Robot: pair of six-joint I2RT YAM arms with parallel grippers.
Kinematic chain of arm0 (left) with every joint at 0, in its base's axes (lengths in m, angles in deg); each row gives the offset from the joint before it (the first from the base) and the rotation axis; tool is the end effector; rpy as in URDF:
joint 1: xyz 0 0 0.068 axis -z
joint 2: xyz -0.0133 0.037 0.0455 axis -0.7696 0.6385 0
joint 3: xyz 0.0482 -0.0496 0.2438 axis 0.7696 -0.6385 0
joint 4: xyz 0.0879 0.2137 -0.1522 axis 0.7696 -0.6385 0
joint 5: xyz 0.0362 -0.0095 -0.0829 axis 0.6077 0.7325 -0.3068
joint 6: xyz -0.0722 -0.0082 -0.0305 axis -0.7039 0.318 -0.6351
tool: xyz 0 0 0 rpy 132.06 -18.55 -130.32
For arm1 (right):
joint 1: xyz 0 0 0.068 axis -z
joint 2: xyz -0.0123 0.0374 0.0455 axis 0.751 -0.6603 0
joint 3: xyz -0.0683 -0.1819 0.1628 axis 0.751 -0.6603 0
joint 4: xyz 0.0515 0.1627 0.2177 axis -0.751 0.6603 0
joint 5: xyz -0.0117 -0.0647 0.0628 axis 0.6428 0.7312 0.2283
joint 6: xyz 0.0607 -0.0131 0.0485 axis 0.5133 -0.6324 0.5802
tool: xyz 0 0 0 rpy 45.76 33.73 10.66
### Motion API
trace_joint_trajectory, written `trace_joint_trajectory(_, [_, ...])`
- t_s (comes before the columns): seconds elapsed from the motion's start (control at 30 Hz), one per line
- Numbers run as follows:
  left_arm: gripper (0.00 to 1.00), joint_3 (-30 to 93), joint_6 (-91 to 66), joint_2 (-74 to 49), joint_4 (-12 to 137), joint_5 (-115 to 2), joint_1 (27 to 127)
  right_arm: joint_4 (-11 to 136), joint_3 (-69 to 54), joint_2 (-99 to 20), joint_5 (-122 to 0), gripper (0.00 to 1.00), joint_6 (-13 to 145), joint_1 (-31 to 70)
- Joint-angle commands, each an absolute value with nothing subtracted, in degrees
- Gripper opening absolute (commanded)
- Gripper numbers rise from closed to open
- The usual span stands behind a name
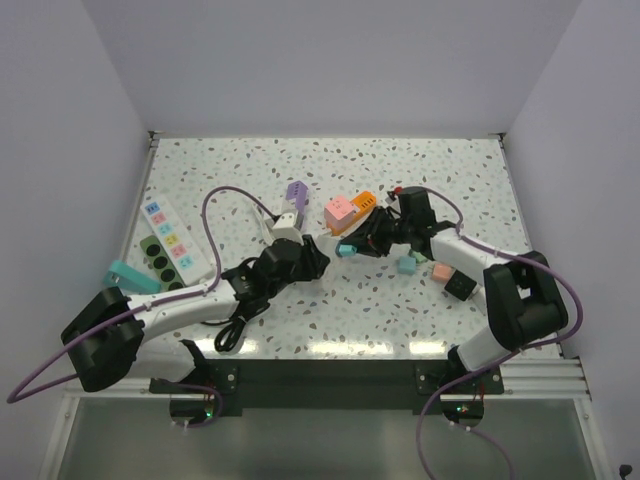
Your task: Pull the plug off the socket
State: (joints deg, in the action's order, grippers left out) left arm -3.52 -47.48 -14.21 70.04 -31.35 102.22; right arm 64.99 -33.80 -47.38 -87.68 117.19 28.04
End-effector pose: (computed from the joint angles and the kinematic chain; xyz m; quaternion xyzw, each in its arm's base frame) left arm 0.2137 -0.2409 0.1760 -0.0368 0.8468 -0.3094 0.4312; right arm 0.3149 0.1592 0.1480 0.1689 0.8679 0.4505 0.1242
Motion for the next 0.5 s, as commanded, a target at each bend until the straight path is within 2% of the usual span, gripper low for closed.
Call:
trace_joint_trajectory(0.0, [0.0, -0.39, -48.82, -14.97, 76.76, -30.13, 102.61, 61.96, -33.18, -47.25, -89.98, 0.19, 118.59, 27.67])
trace_joint_trajectory(0.03, [0.0, -0.39, -48.82, -14.97, 77.2, -30.13, 102.61, 60.49, -33.35, -47.25, -90.16, 0.07, 118.67, 27.67])
trace_joint_trajectory(0.07, [0.0, -0.39, -48.73, -14.88, 77.9, -30.39, 102.61, 59.95, -34.05, -47.25, -90.77, 0.02, 119.11, 27.67])
trace_joint_trajectory(0.1, [0.09, -0.47, -48.73, -14.71, 78.25, -30.39, 102.7, 59.16, -34.49, -47.25, -91.12, 0.0, 119.64, 27.67])
trace_joint_trajectory(0.17, [0.32, -0.47, -48.55, -14.27, 79.48, -30.65, 102.7, 57.22, -35.46, -46.9, -91.65, 0.0, 121.31, 27.59])
trace_joint_trajectory(0.23, [0.41, -0.38, -48.64, -13.47, 79.92, -30.65, 102.7, 55.56, -36.08, -46.46, -92.61, 0.0, 122.89, 27.41])
trace_joint_trajectory(0.27, [0.48, -0.12, -48.73, -13.13, 80.36, -30.65, 102.7, 55.03, -36.6, -46.03, -92.97, 0.0, 123.33, 27.41])
trace_joint_trajectory(0.37, [0.58, 0.23, -48.9, -11.98, 80.71, -30.48, 102.7, 53.18, -37.4, -45.49, -94.2, 0.0, 125.17, 27.24])
trace_joint_trajectory(0.47, [0.6, 0.67, -48.99, -10.93, 81.15, -30.48, 102.7, 52.12, -38.1, -44.88, -95.08, 0.0, 126.14, 27.23])
